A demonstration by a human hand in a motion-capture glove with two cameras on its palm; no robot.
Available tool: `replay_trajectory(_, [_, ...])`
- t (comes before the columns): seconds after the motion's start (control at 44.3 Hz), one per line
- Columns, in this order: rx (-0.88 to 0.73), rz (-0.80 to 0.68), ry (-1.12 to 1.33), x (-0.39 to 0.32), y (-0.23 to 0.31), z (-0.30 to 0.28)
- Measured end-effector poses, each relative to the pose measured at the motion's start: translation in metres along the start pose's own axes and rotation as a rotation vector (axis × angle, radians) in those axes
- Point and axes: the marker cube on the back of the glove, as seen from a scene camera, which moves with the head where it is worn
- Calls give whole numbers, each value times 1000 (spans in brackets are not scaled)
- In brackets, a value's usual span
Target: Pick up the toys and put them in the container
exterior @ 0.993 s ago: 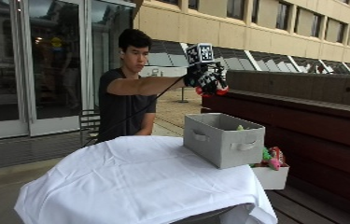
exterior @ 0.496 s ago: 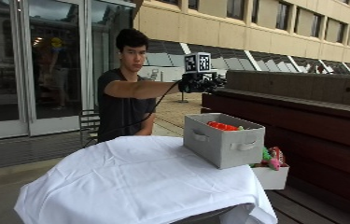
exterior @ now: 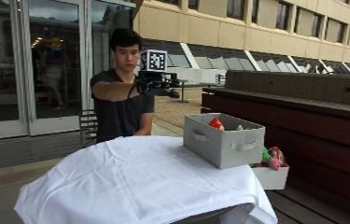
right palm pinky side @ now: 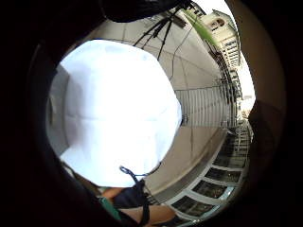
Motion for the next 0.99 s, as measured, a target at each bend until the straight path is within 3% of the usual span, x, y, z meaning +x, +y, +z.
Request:
replay_trajectory(0.496, [20, 106, -21, 114, 25, 38])
replay_trajectory(0.632, [-97, 276, -43, 112, 40, 40])
replay_trajectory(0.722, [-56, 157, -48, 121, 39, 47])
replay_trajectory(0.812, [-40, 141, -51, 125, 42, 51])
replay_trajectory(0.902, [-43, 239, -62, 125, 42, 53])
replay_trajectory(0.993, [-50, 238, -68, 125, 49, 53])
